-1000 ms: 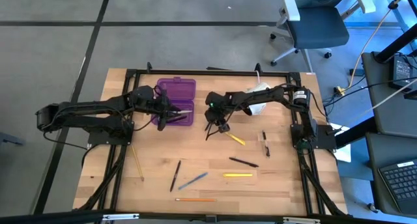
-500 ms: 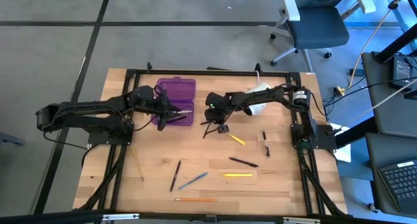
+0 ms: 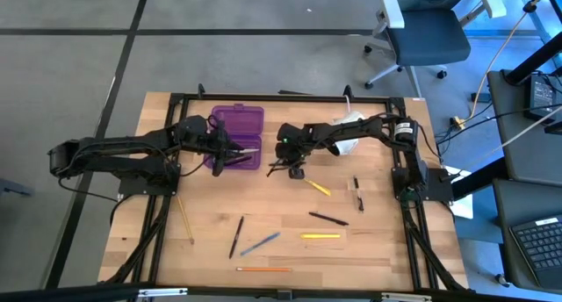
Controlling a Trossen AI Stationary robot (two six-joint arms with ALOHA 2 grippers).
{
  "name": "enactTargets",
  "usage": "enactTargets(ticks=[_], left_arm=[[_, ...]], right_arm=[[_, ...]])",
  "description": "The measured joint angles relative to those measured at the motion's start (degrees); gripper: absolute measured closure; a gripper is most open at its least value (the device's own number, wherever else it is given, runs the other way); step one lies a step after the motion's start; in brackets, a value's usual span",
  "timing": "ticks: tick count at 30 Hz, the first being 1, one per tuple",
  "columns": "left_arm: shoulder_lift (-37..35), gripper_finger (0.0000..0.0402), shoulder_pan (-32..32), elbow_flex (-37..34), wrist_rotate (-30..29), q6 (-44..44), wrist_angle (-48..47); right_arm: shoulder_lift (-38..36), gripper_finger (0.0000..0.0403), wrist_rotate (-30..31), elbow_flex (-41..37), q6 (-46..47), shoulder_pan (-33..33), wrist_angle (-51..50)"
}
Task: Pick & place school supplies into a supply box
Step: Put the black pen into the purple box organizer
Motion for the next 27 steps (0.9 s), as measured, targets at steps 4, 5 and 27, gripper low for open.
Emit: enactTargets(ticks=[4, 5, 27], left_arm=[[0.00, 0.0315, 0.00, 0.00, 0.02, -0.19, 0.00], [0.00, 0.0315, 0.00, 0.00, 0.02, -0.46, 0.01], [0.29, 0.0315, -0.60, 0.00, 0.04, -1.06, 0.48]], right_arm=[[0.00, 0.0361, -0.48, -0.04, 1.65, 0.02, 0.32], [0.00, 0.0362, -0.60, -0.04, 1.69, 0.02, 0.33], [-8.63, 0.0358, -4.55, -0.24, 4.68, 0.28, 0.38]])
